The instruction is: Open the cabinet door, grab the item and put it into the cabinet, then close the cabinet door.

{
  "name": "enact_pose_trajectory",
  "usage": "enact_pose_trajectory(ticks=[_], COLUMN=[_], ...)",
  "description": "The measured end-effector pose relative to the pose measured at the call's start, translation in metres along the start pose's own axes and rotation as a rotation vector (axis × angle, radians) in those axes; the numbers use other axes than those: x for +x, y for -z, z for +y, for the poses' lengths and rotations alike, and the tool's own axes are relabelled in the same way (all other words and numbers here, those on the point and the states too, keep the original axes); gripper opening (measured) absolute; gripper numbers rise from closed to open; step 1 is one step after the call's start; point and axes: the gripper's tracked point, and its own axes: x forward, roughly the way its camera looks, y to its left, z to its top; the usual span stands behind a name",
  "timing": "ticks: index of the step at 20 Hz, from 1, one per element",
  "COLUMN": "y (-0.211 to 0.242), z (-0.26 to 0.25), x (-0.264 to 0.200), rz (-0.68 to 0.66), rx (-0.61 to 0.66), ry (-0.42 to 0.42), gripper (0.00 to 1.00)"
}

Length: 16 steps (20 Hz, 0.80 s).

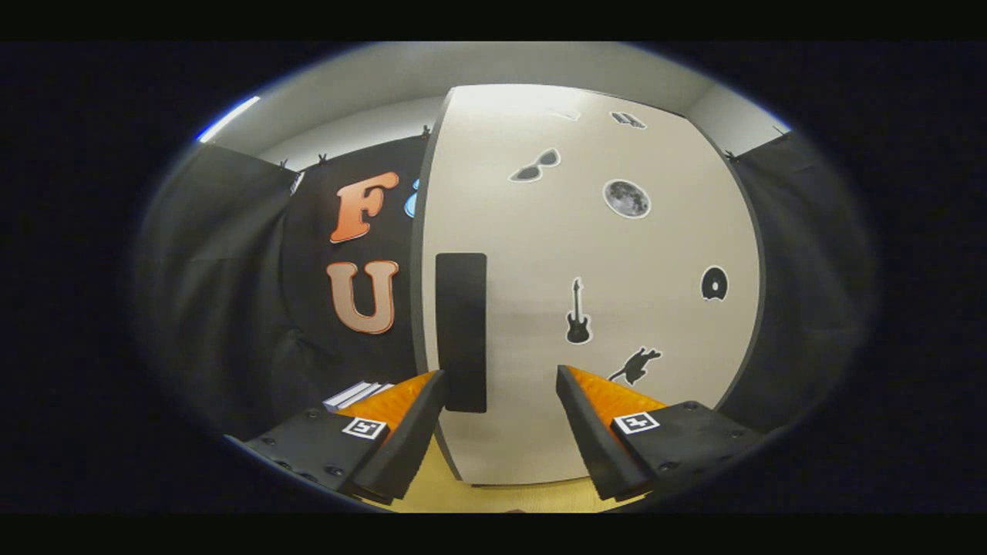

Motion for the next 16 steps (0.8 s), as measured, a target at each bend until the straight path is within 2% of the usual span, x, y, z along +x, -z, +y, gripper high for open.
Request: enact_pose_trajectory(ticks=[8, 12, 16], y=[-0.002, -0.01, -0.017], z=[0.005, 0.0, -0.024], x=[-0.006, -0.03, -0.068], rz=[0.018, 0.003, -0.004], rx=[-0.015, 0.01, 0.013], ry=[0.004, -0.015, 0.003], gripper=[0.92, 0.92, 0.93])
